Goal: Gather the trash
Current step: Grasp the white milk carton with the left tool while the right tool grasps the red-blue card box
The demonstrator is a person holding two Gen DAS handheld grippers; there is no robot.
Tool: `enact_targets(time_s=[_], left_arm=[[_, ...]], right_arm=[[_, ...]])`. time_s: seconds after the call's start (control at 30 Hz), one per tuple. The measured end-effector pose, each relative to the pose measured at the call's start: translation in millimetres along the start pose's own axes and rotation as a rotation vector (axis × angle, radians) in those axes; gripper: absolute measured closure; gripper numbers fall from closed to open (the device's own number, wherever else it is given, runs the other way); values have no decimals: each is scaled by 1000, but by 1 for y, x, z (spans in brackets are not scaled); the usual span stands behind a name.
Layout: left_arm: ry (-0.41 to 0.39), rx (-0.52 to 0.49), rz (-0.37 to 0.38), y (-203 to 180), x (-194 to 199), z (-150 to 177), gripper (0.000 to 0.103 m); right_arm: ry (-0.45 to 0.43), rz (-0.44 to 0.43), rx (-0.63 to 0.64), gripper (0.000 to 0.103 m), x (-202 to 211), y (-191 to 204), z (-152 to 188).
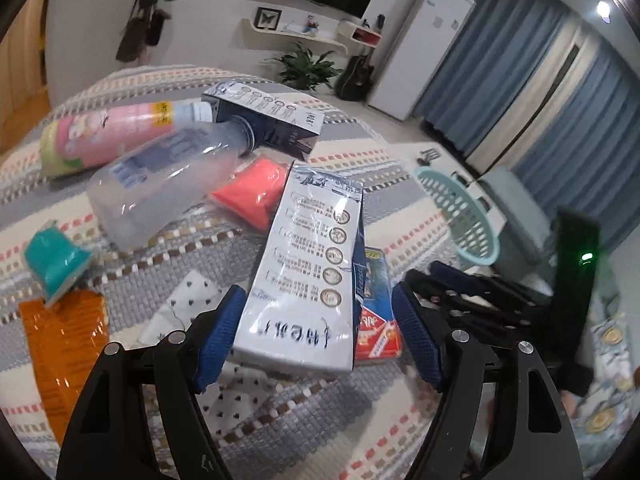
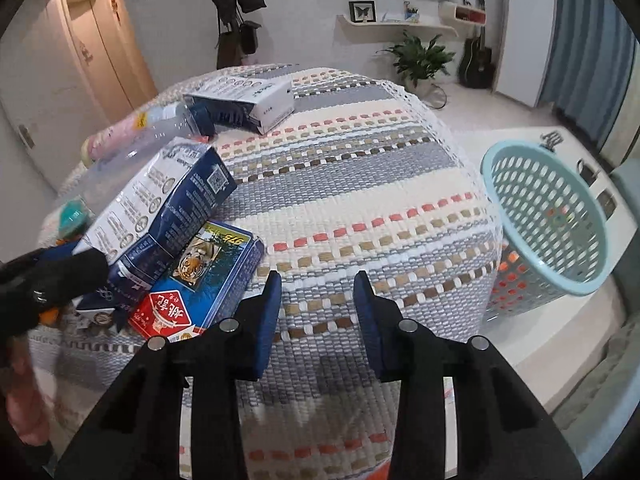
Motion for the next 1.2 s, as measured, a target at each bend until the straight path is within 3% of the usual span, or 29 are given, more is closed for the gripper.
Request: enact_targets(time_s=[0.13, 0.2, 0.27, 0.3, 0.43, 0.57, 0.67, 0.77, 0.93, 1.1, 1.2], left_arm=[[30, -58, -96, -8, -17, -8, 23], [44, -89, -143, -13, -26, -12, 23], [46, -101, -166, -13, -30, -14, 28], [48, -104, -173, -13, -30, -14, 38], [11, -45, -121, -1, -11, -11, 42], [-60, 5, -106, 14, 19, -10, 42], [-81, 29, -96, 19, 31, -10, 42], [-86, 58, -66, 26, 36, -8, 42], [-96, 83, -35, 34, 38, -5, 42], [-106, 94, -10, 37, 41, -4, 42], [-105, 100, 8, 37, 39, -4, 42]], right_arm=[[-26, -23, 22, 68, 9, 1, -1], [-37, -53, 29, 55, 15, 3, -1], [-46, -62, 46, 51, 18, 8, 0], [-47, -75, 53, 50, 19, 10, 1], [-35, -107, 77, 45, 22, 22, 6], [12, -183, 78, 28, 14, 45, 11], [55, -146, 83, 27, 0, 65, 14], [91, -136, 49, 19, -13, 76, 13], [74, -26, 105, 18, -22, 90, 8], [58, 26, 139, 39, -20, 75, 7], [50, 35, 117, 43, -17, 51, 4]])
Point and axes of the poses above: each gripper's, at about its wrist camera, not at the fingertips, and x roughly against the way its jaws point, y to its left, z to its underside, the point moved 4 cm from there along -x, roughly the way its jaws point, and after that the axes turned 1 degree about -y, right-handed, at the moved point
